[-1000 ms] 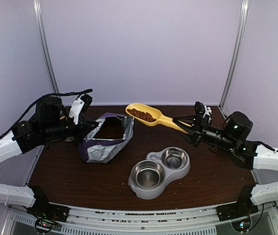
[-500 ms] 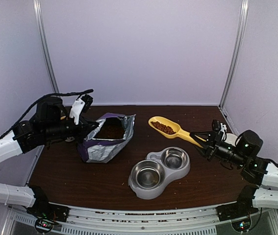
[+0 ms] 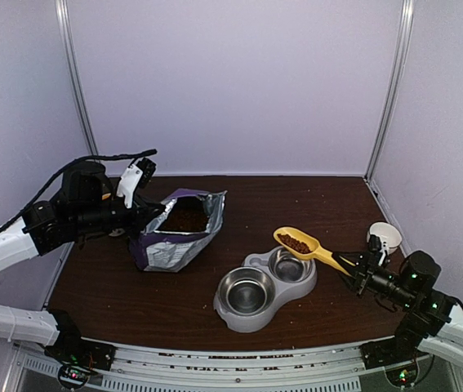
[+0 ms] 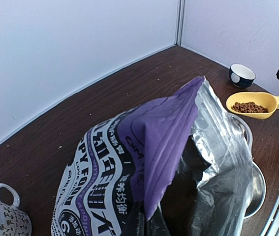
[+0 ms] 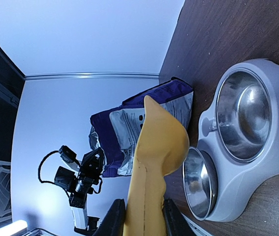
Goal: Serve the pet food
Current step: Place the pet food in the pet food bowl.
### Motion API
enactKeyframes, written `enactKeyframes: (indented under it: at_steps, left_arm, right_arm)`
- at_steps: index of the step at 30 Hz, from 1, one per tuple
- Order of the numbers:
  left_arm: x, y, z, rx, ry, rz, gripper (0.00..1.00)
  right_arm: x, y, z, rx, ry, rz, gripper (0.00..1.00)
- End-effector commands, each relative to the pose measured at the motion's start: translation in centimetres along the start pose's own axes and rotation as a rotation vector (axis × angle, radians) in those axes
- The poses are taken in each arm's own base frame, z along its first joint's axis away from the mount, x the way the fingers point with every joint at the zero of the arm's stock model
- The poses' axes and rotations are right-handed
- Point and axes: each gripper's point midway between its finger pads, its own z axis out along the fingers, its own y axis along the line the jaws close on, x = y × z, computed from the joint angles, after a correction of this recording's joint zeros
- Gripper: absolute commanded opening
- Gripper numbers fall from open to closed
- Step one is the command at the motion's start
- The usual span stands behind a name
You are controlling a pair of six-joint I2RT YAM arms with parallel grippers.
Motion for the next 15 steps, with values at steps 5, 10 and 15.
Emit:
enactKeyframes:
  at_steps: [5, 10, 15]
  left_arm:
    - [-1.0, 0.6, 0.4, -0.027, -0.019, -0.013, 0.00]
    - [-0.9, 0.7, 0.4, -0.031, -0.017, -0.013, 0.00]
    - [-0.9, 0.7, 0.4, -0.031, -0.016, -0.012, 0.00]
  right_arm:
    - [-1.0, -3.0, -0.9, 0.111, -0.063, 0.000, 0.00]
    - [-1.0, -3.5, -1.0, 0.143, -0.064, -0.013, 0.00]
    - [-1.0, -4.0, -1.2, 0.181, -0.064, -0.023, 0.00]
